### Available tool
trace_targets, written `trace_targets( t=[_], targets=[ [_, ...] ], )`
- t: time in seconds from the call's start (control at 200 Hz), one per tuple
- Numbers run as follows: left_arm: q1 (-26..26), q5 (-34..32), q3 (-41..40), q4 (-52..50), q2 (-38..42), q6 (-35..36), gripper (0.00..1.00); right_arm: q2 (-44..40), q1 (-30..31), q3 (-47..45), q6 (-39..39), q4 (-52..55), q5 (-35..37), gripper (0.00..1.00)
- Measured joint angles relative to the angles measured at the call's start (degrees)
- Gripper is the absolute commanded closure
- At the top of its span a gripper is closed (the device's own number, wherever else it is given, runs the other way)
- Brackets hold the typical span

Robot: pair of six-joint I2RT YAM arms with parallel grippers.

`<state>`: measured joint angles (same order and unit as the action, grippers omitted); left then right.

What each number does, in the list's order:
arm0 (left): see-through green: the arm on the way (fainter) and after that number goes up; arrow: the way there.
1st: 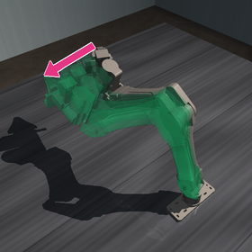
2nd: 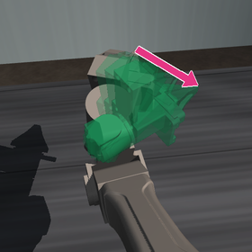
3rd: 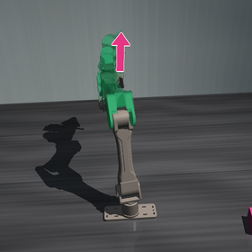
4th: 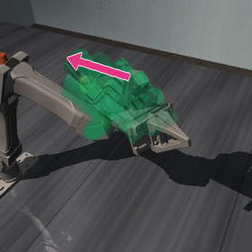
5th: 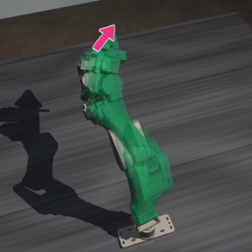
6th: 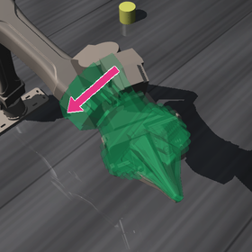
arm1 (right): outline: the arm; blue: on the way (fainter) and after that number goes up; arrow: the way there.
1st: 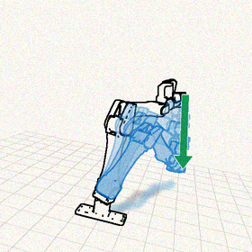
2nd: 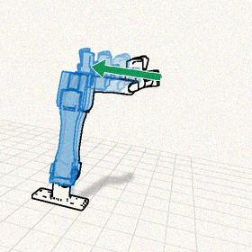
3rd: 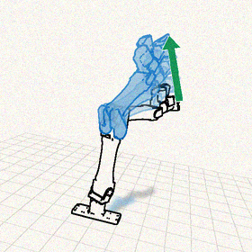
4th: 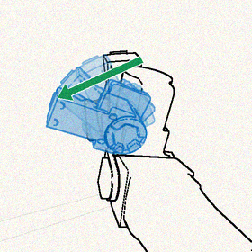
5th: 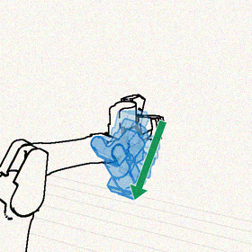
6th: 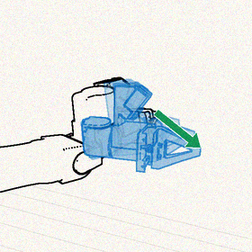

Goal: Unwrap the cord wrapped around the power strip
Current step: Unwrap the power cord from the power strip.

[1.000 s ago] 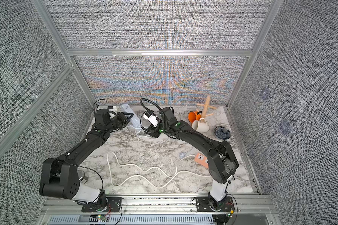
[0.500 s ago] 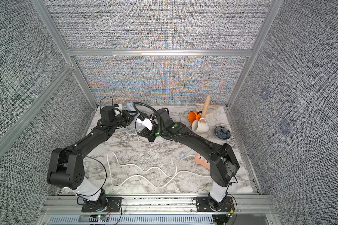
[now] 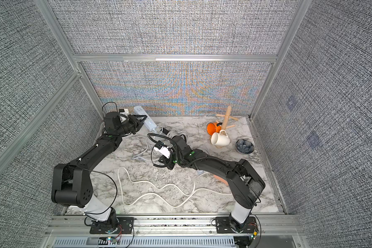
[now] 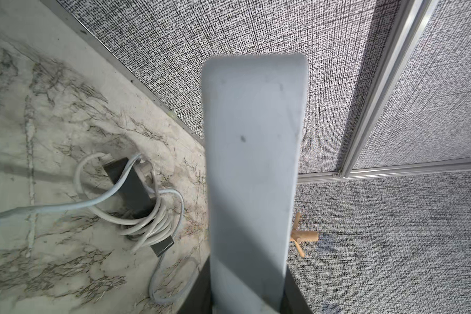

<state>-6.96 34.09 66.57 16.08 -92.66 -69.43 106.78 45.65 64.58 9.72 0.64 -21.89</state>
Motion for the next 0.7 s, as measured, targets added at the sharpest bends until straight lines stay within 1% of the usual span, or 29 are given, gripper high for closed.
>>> trace_targets(
  t=[0.165,0.245,0.315,0.35,0.43,0.47,0.545,0.616,0.701],
  targets=[
    [1.0,2.1,-0.4,-1.0,0.2,0.1,1.00,-1.2,-1.4,-4.4,-1.2,-3.3,4.1,1.00],
    [1.3,3.0,-0.3,-1.0,0.2,0.4,1.00,-2.2,-2.4,-5.9,-2.1,-4.2,5.3,0.88],
    [1.4,4.1,0.1,-1.2,0.2,0.6,1.00,-3.4,-3.2,-7.0,-3.0,-4.1,5.2,0.69],
    [1.4,4.4,0.4,-1.1,0.2,0.6,1.00,-4.3,-3.5,-7.5,-3.8,-2.7,5.0,0.62],
    [1.5,4.5,0.8,0.3,0.4,0.8,1.00,-6.0,-4.6,-8.5,-4.2,1.5,2.2,0.50],
    [1.4,4.7,0.9,0.0,0.7,1.7,1.00,-7.1,-5.2,-8.5,-4.7,2.8,0.5,0.46],
    [0.5,5.1,1.6,-1.7,1.2,4.2,1.00,-9.4,-6.5,-8.0,-4.9,3.9,-2.8,0.44],
    [-0.8,5.5,3.0,-5.2,1.7,7.9,1.00,-11.2,-8.1,-6.7,-5.6,5.3,-5.1,0.42],
    [-2.8,5.5,5.2,-10.0,2.1,13.7,1.00,-13.5,-10.0,-5.3,-7.0,7.3,-6.2,0.39]
  ],
)
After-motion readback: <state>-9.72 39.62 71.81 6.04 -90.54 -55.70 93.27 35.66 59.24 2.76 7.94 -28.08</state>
